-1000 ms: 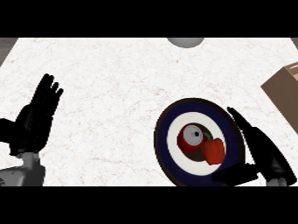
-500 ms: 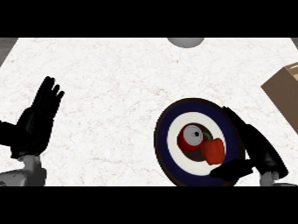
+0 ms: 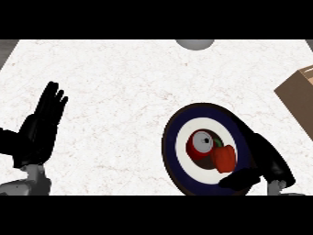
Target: Pick the bell pepper from the plate and place it in the cardboard box
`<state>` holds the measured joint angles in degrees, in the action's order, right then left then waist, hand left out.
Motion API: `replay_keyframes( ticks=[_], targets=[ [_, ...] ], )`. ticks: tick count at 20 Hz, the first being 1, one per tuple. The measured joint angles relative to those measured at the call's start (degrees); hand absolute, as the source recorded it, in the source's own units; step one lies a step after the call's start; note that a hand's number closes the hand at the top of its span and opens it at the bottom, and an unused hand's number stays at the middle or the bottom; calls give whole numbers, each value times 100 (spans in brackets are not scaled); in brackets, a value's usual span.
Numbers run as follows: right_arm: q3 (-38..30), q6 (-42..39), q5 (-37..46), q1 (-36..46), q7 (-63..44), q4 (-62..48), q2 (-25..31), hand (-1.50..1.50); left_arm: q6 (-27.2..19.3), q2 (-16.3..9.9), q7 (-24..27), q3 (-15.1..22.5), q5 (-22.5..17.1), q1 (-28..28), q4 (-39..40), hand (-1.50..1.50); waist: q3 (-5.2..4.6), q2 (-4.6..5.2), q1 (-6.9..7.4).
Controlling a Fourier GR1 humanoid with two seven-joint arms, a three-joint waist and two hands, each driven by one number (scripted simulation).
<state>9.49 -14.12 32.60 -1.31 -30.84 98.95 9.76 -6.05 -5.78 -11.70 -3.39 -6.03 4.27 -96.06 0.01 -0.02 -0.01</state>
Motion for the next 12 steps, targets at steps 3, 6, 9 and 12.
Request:
replay_keyframes(
  ticks=[3,6,9,12],
  targets=[
    [78,48,126,55,-33,-78,-160,-150,-35,8,-64,-28,41,216,136,0,-1,0,-3],
    [99,99,249,37,78,-183,-214,-150,39,-53,-120,-107,1,195,63,0,1,1,-1],
    [104,114,312,-38,188,-194,-234,-150,87,-48,-110,-148,-40,107,-27,0,-1,-1,0],
    [130,235,460,24,374,-406,-299,150,121,-89,-198,-211,-73,210,8,0,-1,-1,-1]
  ],
)
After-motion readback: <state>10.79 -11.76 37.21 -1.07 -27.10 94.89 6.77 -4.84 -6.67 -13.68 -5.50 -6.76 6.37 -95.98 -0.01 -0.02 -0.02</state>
